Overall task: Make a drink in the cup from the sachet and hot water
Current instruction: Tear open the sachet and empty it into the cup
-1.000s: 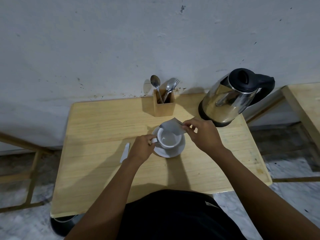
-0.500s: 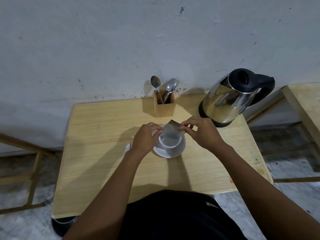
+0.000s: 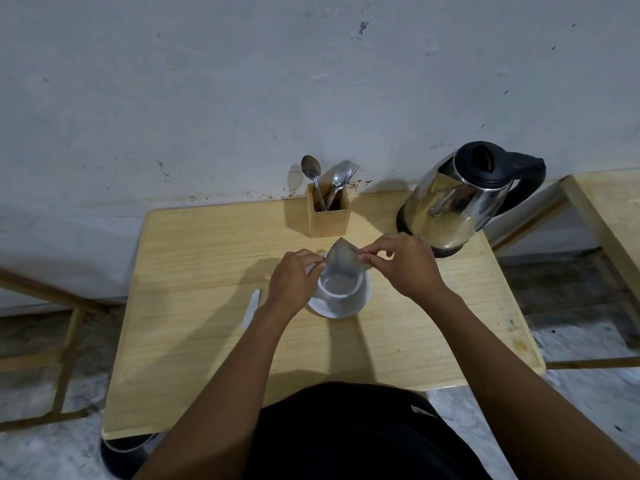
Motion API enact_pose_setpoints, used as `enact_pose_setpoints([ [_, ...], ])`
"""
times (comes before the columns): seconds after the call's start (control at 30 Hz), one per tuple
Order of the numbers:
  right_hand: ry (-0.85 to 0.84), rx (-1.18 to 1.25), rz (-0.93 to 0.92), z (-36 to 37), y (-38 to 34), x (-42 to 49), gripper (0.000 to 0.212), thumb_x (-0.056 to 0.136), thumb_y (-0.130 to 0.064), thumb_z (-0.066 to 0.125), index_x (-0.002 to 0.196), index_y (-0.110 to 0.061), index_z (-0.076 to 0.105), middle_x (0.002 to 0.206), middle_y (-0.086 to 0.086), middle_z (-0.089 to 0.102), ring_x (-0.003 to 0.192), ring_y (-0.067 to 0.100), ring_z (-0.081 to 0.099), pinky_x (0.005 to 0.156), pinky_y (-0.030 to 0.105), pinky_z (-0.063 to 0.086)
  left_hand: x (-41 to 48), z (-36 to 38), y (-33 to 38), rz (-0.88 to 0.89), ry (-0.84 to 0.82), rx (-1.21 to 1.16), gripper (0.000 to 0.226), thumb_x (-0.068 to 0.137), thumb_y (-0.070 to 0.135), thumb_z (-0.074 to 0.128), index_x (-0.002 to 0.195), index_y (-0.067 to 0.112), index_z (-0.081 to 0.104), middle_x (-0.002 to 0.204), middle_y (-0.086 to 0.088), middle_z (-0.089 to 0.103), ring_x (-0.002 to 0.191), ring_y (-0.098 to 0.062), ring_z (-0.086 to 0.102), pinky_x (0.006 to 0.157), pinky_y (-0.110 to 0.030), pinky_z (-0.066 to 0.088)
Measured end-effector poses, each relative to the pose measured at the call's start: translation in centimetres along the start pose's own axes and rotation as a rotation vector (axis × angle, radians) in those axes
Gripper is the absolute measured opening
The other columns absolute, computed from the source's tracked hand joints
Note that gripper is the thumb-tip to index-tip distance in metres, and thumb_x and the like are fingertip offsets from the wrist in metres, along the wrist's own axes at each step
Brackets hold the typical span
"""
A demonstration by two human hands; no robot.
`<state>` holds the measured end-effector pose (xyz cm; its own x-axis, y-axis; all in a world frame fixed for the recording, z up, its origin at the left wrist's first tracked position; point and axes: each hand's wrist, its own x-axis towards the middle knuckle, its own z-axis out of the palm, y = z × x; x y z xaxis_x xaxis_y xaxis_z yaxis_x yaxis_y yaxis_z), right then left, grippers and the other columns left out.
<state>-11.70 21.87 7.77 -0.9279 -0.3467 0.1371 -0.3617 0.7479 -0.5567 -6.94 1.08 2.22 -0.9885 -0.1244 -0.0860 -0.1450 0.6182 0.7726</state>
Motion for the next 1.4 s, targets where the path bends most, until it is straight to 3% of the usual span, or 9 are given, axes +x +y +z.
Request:
enact_pose_setpoints([
  [0.2, -0.059, -0.002, 0.009, -0.2, 0.0, 0.4, 0.009, 0.081, -0.045, 0.071, 0.086, -0.039, 0.077, 0.081, -0.026, 0.062, 0.075, -0.012, 0.046, 0.087, 0.043, 0.044, 0.1, 0.0, -0.3, -0.003, 0.019, -0.051, 0.016, 0.088, 0.021, 0.064, 0.096, 0.01, 0.074, 0.101, -0.004, 0.07, 0.096, -0.023, 0.063, 0.084, -0.041, 0.052],
  [0.37, -0.083, -0.066, 0.002, -0.4, -0.4, 0.4, 0.012, 0.083, -0.048, 0.068, 0.089, -0.041, 0.075, 0.087, -0.023, 0.065, 0.076, -0.005, 0.045, 0.089, 0.033, 0.033, 0.2, 0.3, 0.3, -0.007, -0.001, -0.118, 0.018, 0.086, 0.02, 0.066, 0.098, 0.008, 0.072, 0.107, -0.002, 0.063, 0.101, -0.02, 0.058, 0.086, -0.028, 0.044],
  [0.5, -0.03, -0.069, -0.043, -0.4, -1.1, 0.5, 0.012, 0.083, -0.044, 0.07, 0.091, -0.038, 0.076, 0.089, -0.019, 0.068, 0.085, 0.004, 0.05, 0.085, 0.03, 0.027, 0.2, 0.4, 0.3, -0.001, 0.004, -0.134, 0.017, 0.087, 0.022, 0.065, 0.091, 0.009, 0.075, 0.097, 0.007, 0.063, 0.103, -0.024, 0.06, 0.089, -0.036, 0.048],
  [0.63, -0.016, -0.04, -0.006, -0.9, -1.0, 0.5, 0.019, 0.082, -0.043, 0.072, 0.099, -0.036, 0.074, 0.086, -0.021, 0.065, 0.076, 0.004, 0.049, 0.088, 0.034, 0.033, 0.3, 0.2, 0.4, -0.023, 0.021, -0.165, 0.018, 0.088, 0.022, 0.063, 0.094, 0.01, 0.074, 0.1, 0.001, 0.067, 0.103, -0.024, 0.06, 0.089, -0.035, 0.048],
  [0.73, -0.066, -0.064, 0.015, -1.2, -1.0, 0.5, 0.008, 0.083, -0.041, 0.071, 0.09, -0.038, 0.074, 0.081, -0.025, 0.061, 0.072, 0.003, 0.051, 0.092, 0.038, 0.038, 0.2, 0.2, 0.6, -0.028, 0.015, -0.18, 0.018, 0.088, 0.02, 0.063, 0.096, 0.007, 0.074, 0.101, -0.004, 0.068, 0.101, -0.021, 0.06, 0.086, -0.029, 0.046],
  [0.9, 0.071, -0.046, 0.049, -0.9, -1.7, 0.1, 0.006, 0.082, -0.037, 0.074, 0.086, -0.034, 0.077, 0.071, -0.027, 0.062, 0.057, -0.008, 0.047, 0.08, 0.037, 0.046, 0.2, 0.7, 0.3, -0.023, 0.017, -0.191, 0.015, 0.087, 0.021, 0.064, 0.087, 0.01, 0.074, 0.095, -0.004, 0.069, 0.098, -0.026, 0.061, 0.085, -0.036, 0.049],
  [1.0, 0.075, -0.04, 0.081, -0.6, -2.0, 0.0, 0.006, 0.082, -0.036, 0.075, 0.086, -0.034, 0.078, 0.058, -0.034, 0.047, 0.06, -0.011, 0.05, 0.077, 0.03, 0.04, 0.3, 0.9, 0.1, -0.044, 0.042, -0.181, 0.015, 0.086, 0.023, 0.063, 0.085, 0.012, 0.074, 0.092, -0.002, 0.069, 0.097, -0.028, 0.061, 0.085, -0.042, 0.05],
  [1.13, 0.072, -0.071, 0.109, -0.4, -1.7, 0.1, 0.006, 0.084, -0.038, 0.071, 0.087, -0.038, 0.076, 0.08, -0.022, 0.071, 0.062, -0.004, 0.045, 0.09, 0.037, 0.042, 0.2, 0.9, -0.1, -0.044, 0.034, -0.138, 0.019, 0.087, 0.027, 0.062, 0.088, 0.012, 0.075, 0.095, 0.002, 0.068, 0.1, -0.029, 0.059, 0.087, -0.046, 0.05],
  [1.4, 0.066, -0.095, 0.118, 0.0, -1.2, 0.0, 0.006, 0.086, -0.039, 0.069, 0.087, -0.038, 0.075, 0.092, -0.02, 0.074, 0.073, -0.003, 0.048, 0.091, 0.03, 0.032, 0.0, 1.0, 0.2, -0.036, 0.08, -0.115, 0.018, 0.086, 0.026, 0.064, 0.086, 0.011, 0.075, 0.091, 0.002, 0.066, 0.097, -0.03, 0.06, 0.085, -0.047, 0.051],
])
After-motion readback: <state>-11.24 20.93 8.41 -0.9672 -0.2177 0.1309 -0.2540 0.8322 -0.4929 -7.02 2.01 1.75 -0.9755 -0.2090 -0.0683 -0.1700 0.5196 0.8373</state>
